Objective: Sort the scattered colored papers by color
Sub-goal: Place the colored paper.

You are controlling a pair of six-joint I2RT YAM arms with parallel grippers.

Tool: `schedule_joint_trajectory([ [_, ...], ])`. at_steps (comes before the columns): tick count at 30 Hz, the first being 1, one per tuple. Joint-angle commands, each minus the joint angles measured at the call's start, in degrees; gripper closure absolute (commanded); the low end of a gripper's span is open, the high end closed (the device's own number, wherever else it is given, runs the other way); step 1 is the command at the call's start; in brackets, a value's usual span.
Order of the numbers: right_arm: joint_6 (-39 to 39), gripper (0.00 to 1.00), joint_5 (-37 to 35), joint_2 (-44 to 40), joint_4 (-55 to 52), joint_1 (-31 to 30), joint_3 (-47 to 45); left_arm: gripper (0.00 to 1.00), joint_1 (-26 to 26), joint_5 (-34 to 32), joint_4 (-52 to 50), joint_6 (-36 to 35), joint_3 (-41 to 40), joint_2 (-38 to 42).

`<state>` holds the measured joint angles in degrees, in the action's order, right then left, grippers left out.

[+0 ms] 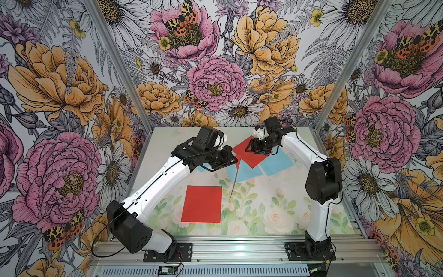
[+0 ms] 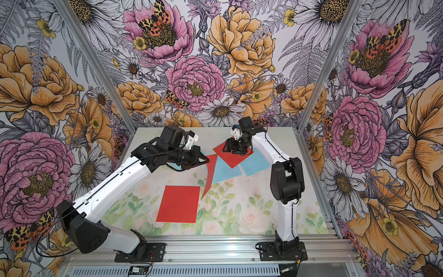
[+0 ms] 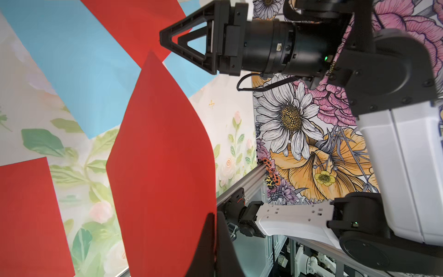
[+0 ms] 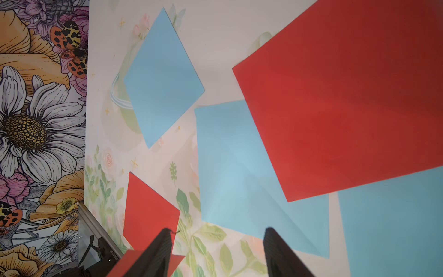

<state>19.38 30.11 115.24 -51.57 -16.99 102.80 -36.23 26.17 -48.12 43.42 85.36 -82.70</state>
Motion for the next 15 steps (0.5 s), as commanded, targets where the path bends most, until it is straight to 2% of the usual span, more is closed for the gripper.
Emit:
schedule_joint_trajectory([
  [1, -1.1, 0.36, 0.4, -2.5, 0.8, 0.3, 0.1, 1.00, -1.5, 0.7, -3.5, -0.1, -0.9, 1.1],
  [6, -1.2, 0.36, 0.0, -4.5, 0.9, 0.2, -2.6, 1.00, -1.1, 0.2, -13.9, -6.8, -3.8, 0.1],
  [10, -1.1, 0.36, -0.7, -5.8, 0.8, 0.3, -5.1, 1.00, 0.0, 0.0, -17.4, -11.0, -6.9, -1.5],
  [15, -0.7, 0.36, -1.2, -6.4, 1.1, 0.2, -6.8, 1.00, 1.4, -4.5, -22.1, -16.2, -7.1, -5.2],
])
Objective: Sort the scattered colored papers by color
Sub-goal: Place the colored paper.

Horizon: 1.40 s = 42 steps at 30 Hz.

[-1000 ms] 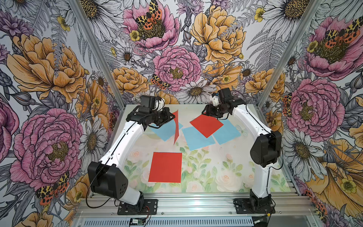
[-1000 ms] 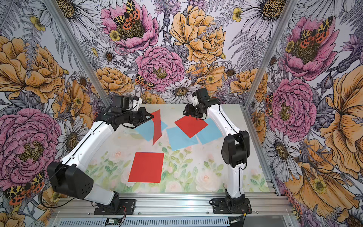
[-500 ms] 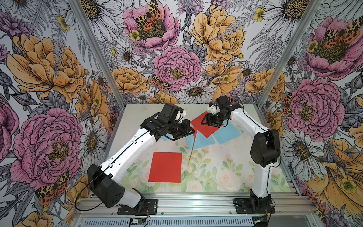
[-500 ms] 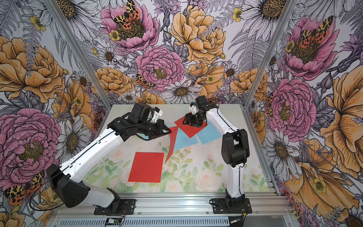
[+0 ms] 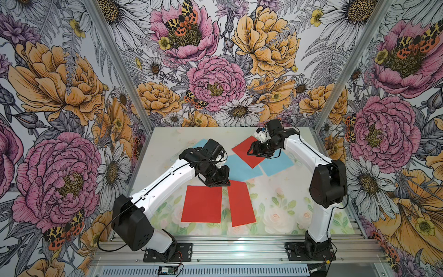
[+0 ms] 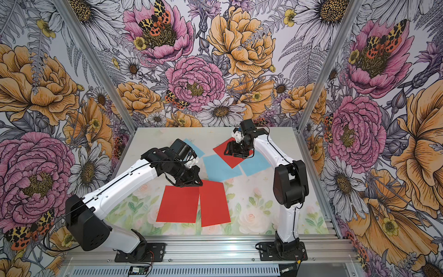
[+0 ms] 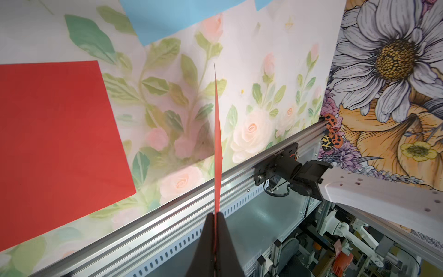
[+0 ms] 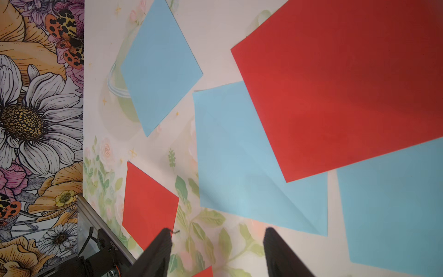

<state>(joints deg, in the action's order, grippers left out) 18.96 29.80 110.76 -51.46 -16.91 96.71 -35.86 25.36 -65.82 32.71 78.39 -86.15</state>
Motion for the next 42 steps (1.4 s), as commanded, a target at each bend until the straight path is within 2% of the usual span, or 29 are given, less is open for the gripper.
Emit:
schedule_joint_trajectory([
  [1, -0.2, 0.36, -0.8, -1.9, 1.0, 0.1, -0.7, 1.00, 1.4, -5.2, -5.4, -6.6, 0.2, -2.7],
  [5, 0.8, 0.36, 0.7, -1.9, 1.8, 0.0, -0.7, 1.00, 2.9, -10.5, -7.8, -10.9, 1.1, -6.2],
  [12, 1.8, 0.39, 10.9, -1.9, 5.9, -2.3, -6.3, 1.00, 5.4, -19.4, -11.6, -18.1, 4.0, -11.1],
  [17, 1.1, 0.41, 11.2, -2.5, 7.3, -6.1, -11.9, 1.00, 7.7, -24.4, -13.1, -20.7, 6.0, -12.8],
  [23, 2.7, 0.44, 13.5, -2.2, 10.6, -10.2, -14.4, 1.00, 8.9, -26.5, -14.6, -23.8, 8.5, -15.5],
  [31, 3.9, 0.49, 16.7, 1.6, 13.5, -14.5, -12.8, 1.00, 9.5, -28.2, -16.6, -27.7, 12.1, -21.0],
  [35, 3.7, 0.53, 16.8, 3.0, 13.9, -15.9, -12.4, 1.00, 9.6, -29.6, -18.3, -29.1, 13.0, -21.3],
  [42, 3.9, 0.53, 16.2, 4.3, 14.9, -17.8, -13.3, 1.00, 10.1, -33.1, -19.3, -29.7, 11.5, -20.0],
])
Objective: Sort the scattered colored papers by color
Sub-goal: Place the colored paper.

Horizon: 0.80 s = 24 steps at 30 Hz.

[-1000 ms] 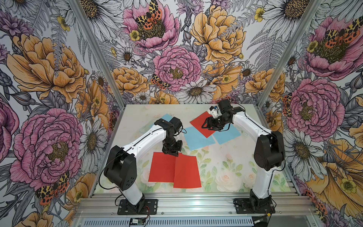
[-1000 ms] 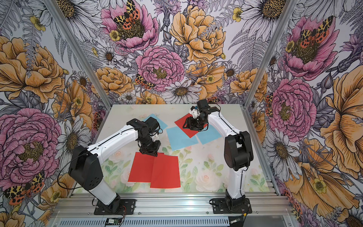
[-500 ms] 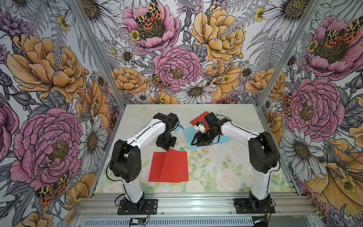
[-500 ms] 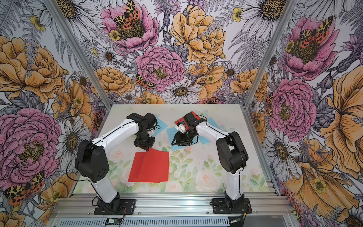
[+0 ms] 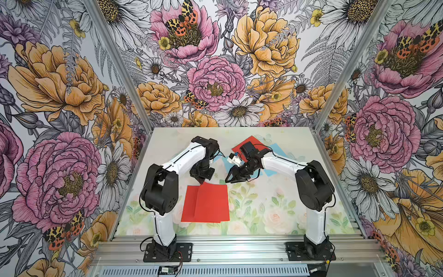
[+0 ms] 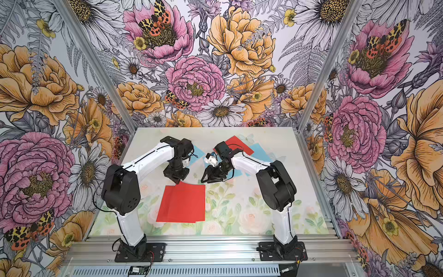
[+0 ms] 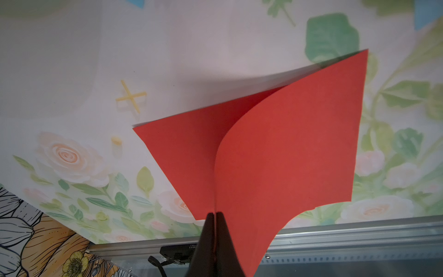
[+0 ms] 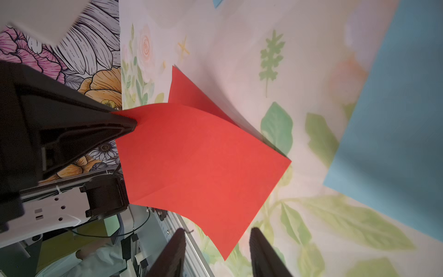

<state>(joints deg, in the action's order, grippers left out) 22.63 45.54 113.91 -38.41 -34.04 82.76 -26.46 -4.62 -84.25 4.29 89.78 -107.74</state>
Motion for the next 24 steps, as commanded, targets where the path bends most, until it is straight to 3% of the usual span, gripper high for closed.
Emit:
schedule_joint_trajectory([
  [1, 0.3, 0.53, 0.8, 1.6, 2.1, -0.9, 0.6, 1.00, 0.6, -3.5, -0.9, -1.5, 0.1, 1.7],
  [24, 1.2, 0.54, 4.4, 14.1, 2.9, -5.1, 10.5, 1.00, 0.3, -6.2, -1.2, -2.0, -1.8, 2.9],
])
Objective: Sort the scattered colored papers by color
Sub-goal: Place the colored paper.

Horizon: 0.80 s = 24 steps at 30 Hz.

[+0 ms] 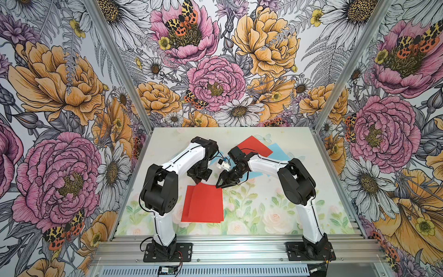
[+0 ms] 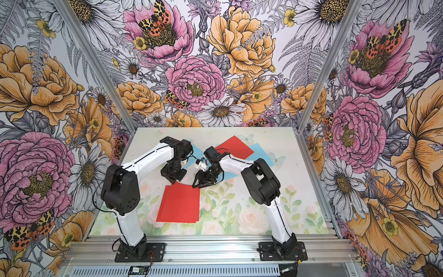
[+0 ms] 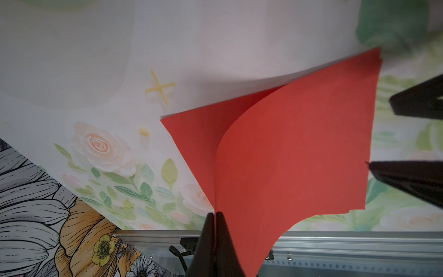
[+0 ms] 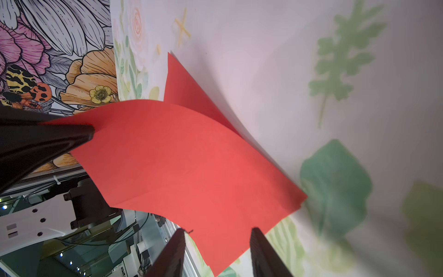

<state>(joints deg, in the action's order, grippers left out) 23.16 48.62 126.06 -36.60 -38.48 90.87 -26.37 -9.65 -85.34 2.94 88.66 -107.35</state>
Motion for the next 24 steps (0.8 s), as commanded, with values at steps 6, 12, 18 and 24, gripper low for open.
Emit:
schedule_joint_trajectory([
  [6, 0.6, 0.59, 0.6, 4.3, 1.0, -1.3, 4.0, 1.00, 0.2, -1.4, -0.1, -0.7, -0.7, 2.2],
  [12, 0.7, 0.60, 0.2, 5.8, 1.0, -1.3, 4.0, 1.00, 0.2, -1.2, -0.1, -0.8, -0.4, 1.6],
  [18, 0.4, 0.60, -0.6, 5.5, 0.9, -1.3, 2.8, 1.00, 0.2, -1.8, -0.2, -0.8, -0.2, 1.1],
  [24, 0.4, 0.60, -0.9, 5.4, 0.9, -1.2, 2.0, 1.00, 0.3, -5.6, -0.5, -0.4, 0.6, 0.4],
])
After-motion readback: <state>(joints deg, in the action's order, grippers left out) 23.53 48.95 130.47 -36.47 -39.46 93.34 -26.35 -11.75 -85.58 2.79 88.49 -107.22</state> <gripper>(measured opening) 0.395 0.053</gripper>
